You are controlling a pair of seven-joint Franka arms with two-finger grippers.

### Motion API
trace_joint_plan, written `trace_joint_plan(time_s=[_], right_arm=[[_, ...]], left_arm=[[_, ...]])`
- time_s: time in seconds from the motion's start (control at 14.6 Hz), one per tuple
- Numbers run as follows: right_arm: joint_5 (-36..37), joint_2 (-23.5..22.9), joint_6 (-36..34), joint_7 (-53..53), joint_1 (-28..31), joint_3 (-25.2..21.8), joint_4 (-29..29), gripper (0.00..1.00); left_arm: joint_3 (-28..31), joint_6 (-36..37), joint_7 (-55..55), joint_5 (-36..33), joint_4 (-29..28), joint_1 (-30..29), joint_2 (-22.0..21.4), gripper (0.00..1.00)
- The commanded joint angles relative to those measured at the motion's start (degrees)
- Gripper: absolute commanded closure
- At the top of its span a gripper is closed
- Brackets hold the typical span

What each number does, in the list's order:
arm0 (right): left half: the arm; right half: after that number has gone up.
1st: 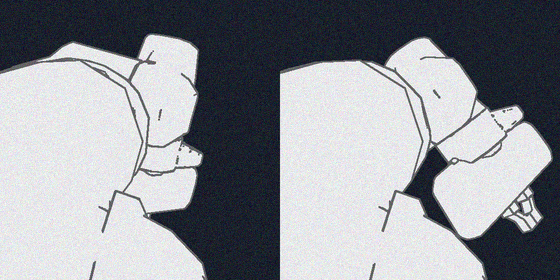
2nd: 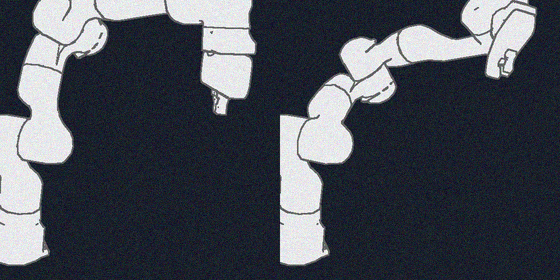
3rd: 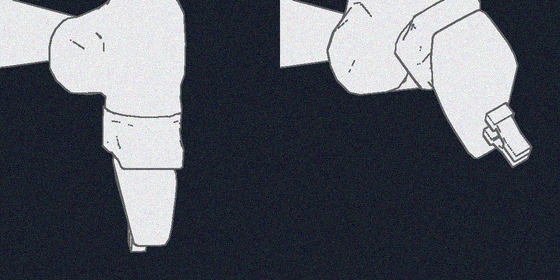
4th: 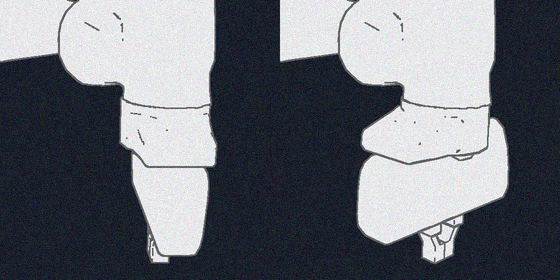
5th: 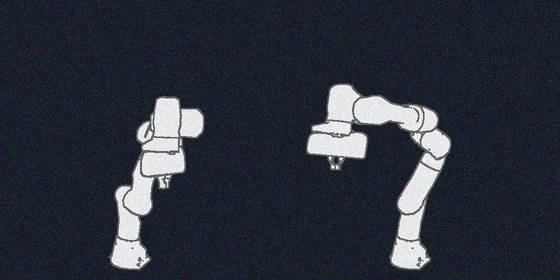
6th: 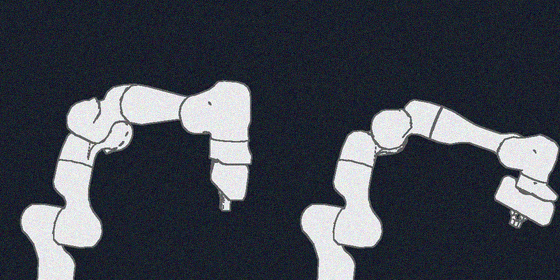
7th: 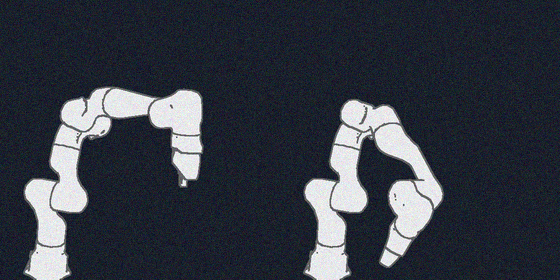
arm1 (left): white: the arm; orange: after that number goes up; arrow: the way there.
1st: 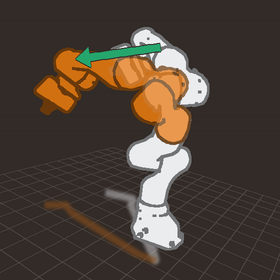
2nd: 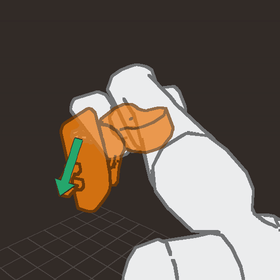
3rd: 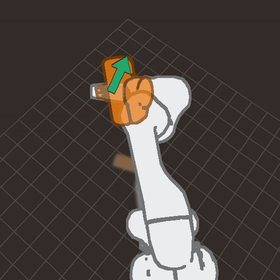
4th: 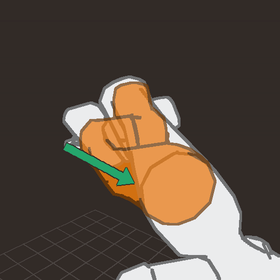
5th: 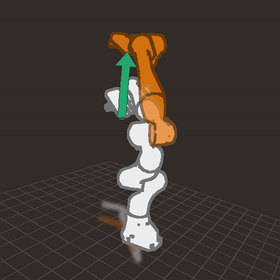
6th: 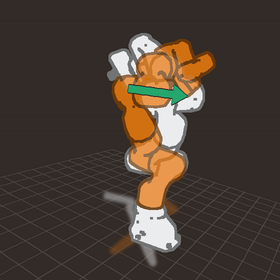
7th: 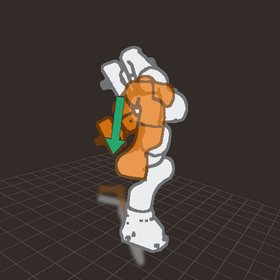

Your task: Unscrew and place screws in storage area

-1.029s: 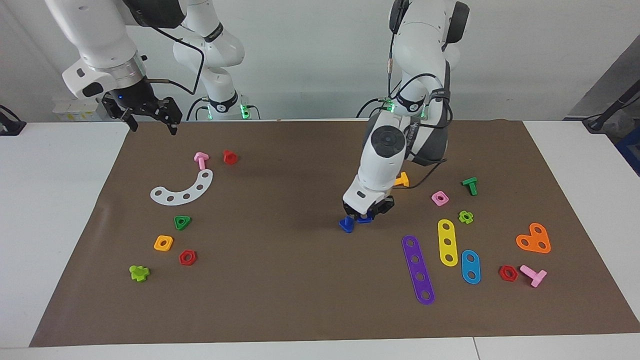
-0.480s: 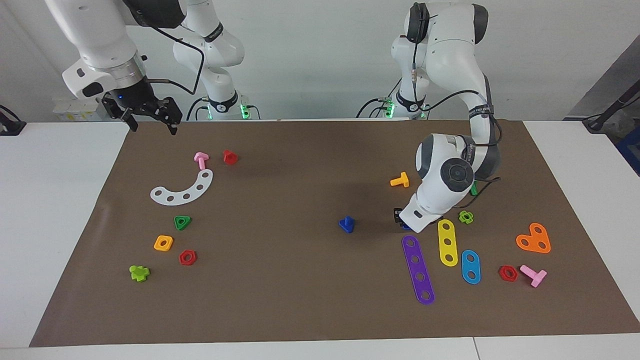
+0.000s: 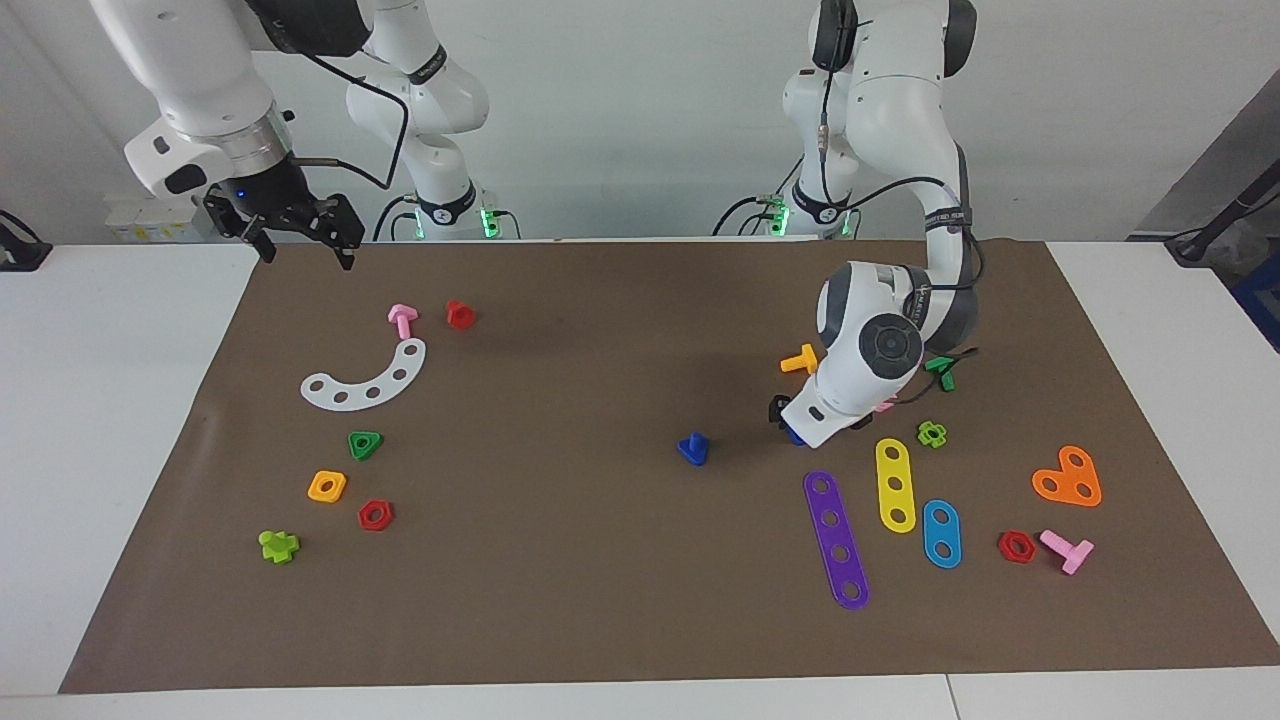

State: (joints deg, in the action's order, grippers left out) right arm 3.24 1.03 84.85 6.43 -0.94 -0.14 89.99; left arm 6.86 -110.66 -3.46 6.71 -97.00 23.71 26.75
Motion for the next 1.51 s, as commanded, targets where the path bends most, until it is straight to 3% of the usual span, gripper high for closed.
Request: trace_joint_plan(time_s=[0.0, 0.27, 0.62, 0.96, 1.17, 1.3, 1.44], right_arm=[[-1.22, 1.34, 1.19, -0.19, 0.68, 0.40, 1.51, 0.00], [-1.22, 1.34, 1.19, -0.19, 0.68, 0.40, 1.60, 0.00], [-1.22, 1.34, 1.19, -0.19, 0.68, 0.40, 1.60, 0.00], [-1.22, 1.34, 1.19, -0.19, 0.68, 0.40, 1.60, 0.00], [-1.22, 2.30, -0.64, -1.24, -0.11, 0.58, 1.60, 0.00], [-2.09, 2.13, 2.92, -2.03, -2.12, 0.75, 2.03, 0.00], [-5.77, 0.47, 6.62, 0.32, -5.10, 0.84, 3.17, 0.00]], left_arm=[[0.79, 0.08, 1.35, 0.23, 1.44, -0.41, -1.79, 0.00], [0.96, 9.47, 2.84, 0.23, 9.28, -7.34, -3.54, 0.00], [0.96, 16.35, 16.63, -1.25, 9.20, -17.72, -8.99, 0.00], [0.88, 21.18, 13.94, -5.30, 9.46, -17.82, -15.84, 0.00], [0.79, 22.06, 9.36, -6.00, 6.05, -17.47, -22.51, 0.00], [0.53, 21.89, 9.18, -8.63, 3.32, -17.38, -26.04, 0.00], [0.44, 21.54, 7.34, -9.08, 3.05, -16.94, -26.40, 0.00]])
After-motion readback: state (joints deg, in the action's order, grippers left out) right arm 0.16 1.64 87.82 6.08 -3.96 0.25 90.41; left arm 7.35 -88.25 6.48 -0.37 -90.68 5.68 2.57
